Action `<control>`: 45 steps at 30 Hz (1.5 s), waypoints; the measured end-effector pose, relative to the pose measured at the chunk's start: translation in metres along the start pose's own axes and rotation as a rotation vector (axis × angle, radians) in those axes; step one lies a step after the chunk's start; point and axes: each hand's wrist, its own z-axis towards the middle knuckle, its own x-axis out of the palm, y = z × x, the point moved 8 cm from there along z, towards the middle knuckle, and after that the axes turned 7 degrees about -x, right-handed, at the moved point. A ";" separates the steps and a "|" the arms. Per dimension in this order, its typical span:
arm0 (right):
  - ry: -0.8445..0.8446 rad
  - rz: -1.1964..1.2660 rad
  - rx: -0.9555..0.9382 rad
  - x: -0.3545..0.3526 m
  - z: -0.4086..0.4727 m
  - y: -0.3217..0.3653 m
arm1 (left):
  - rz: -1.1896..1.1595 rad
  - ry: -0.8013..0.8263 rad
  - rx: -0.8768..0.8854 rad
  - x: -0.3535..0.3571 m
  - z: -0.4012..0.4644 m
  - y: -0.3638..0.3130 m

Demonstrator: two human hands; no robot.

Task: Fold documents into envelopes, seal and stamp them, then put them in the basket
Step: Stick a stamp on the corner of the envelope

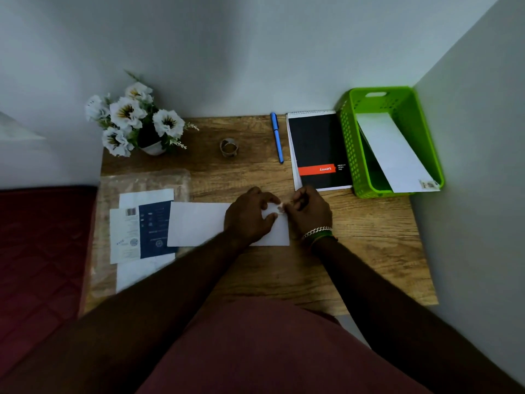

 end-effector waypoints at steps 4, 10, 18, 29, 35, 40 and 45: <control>0.093 0.010 -0.002 0.002 0.003 -0.002 | 0.021 -0.008 -0.001 0.000 -0.001 -0.001; 0.128 0.021 -0.026 0.001 -0.001 -0.002 | 0.007 -0.014 0.001 0.000 -0.002 -0.001; 0.033 0.001 0.031 -0.003 0.002 0.000 | 0.009 -0.008 0.006 0.000 -0.002 -0.002; 0.018 -0.033 0.010 -0.002 0.006 -0.001 | 0.016 -0.001 -0.010 0.002 0.001 0.002; -0.010 -0.088 -0.018 -0.002 0.007 0.002 | 0.015 0.006 0.004 0.003 0.002 0.002; 0.066 -0.085 -0.049 0.000 0.004 0.004 | -0.008 0.001 0.019 0.001 0.002 0.003; 0.138 -0.152 -0.087 0.001 0.001 0.011 | 0.012 -0.003 0.033 0.002 0.001 0.002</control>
